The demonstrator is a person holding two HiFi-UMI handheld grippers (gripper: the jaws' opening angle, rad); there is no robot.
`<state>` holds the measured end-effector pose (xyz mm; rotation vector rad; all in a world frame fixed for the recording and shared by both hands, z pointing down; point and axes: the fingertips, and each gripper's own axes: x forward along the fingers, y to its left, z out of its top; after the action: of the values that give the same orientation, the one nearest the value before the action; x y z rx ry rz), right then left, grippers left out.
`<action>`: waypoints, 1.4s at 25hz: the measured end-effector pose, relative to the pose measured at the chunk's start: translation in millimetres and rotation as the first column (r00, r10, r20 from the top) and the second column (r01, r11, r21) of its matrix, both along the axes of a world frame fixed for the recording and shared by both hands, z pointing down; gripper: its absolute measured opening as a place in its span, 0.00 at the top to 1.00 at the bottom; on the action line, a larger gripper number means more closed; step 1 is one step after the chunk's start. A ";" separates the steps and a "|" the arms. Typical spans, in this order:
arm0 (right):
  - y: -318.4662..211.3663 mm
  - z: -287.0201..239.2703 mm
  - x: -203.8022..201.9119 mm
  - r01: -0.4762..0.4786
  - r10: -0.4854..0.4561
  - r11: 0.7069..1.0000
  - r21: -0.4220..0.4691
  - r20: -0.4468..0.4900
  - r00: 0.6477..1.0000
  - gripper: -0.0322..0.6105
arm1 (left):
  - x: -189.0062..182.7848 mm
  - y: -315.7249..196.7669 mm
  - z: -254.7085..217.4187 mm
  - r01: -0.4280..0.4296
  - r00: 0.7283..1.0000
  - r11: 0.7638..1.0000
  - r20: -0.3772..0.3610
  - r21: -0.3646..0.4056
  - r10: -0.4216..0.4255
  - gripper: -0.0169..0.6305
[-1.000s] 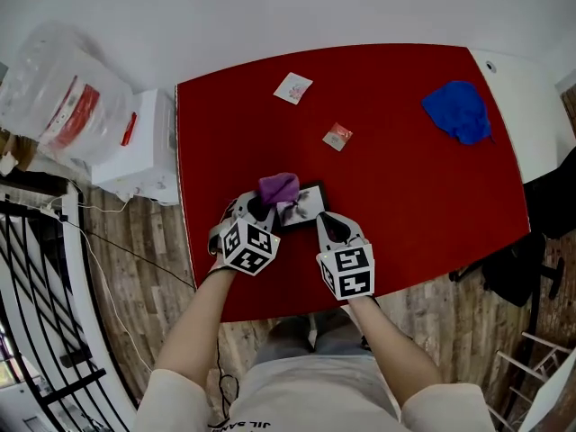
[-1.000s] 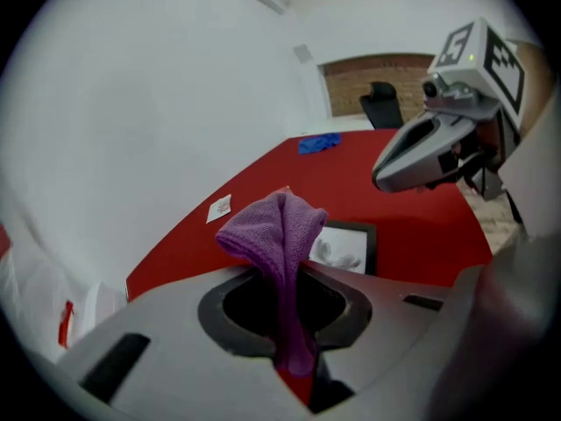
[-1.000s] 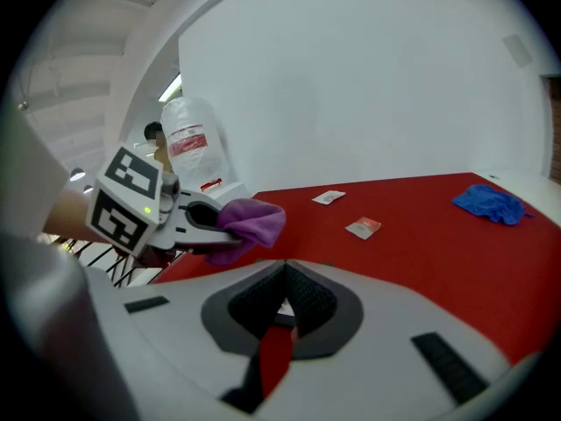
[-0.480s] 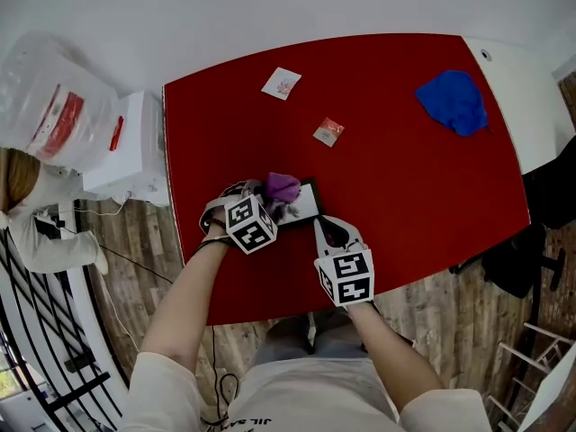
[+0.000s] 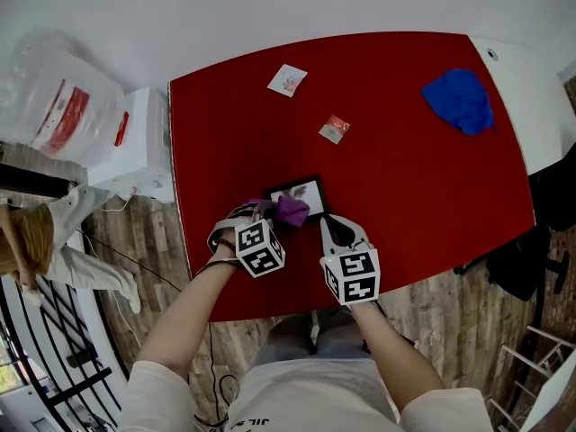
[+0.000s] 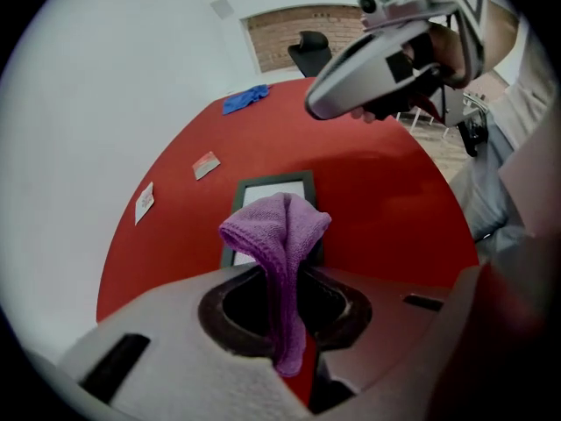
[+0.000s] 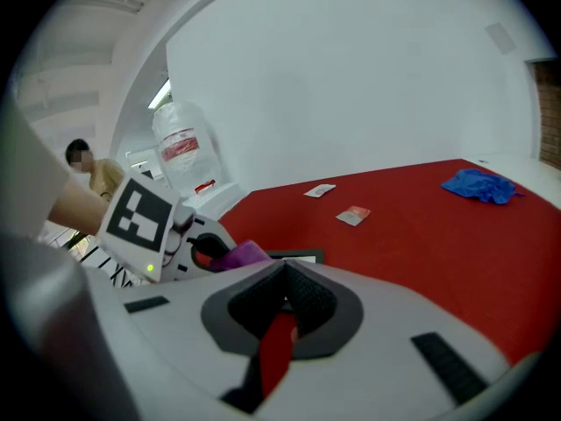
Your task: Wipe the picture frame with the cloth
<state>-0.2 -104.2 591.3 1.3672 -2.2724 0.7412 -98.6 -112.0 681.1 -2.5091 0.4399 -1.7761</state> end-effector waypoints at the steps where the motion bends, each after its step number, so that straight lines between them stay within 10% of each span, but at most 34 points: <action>1: 0.7 0.3 0.4 -0.001 0.001 1.000 -0.001 0.001 1.000 0.95 | 0.5 6.6 0.7 -0.005 1.000 1.000 0.004 -0.002 0.005 0.89; 23: 22.0 9.5 21.1 -0.019 0.019 0.999 -0.031 -0.001 1.000 0.95 | 12.2 -71.1 -9.0 0.037 0.998 0.999 0.050 -0.021 -0.036 0.89; 35: 15.4 7.1 10.2 0.004 -0.004 1.000 -0.018 0.023 1.000 0.95 | 31.2 16.9 0.8 -0.027 0.998 0.998 0.054 -0.049 0.030 0.89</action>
<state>10.0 -88.9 598.4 1.3521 -2.2797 0.7777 -67.3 -95.1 681.9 -2.4781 0.3617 -1.8615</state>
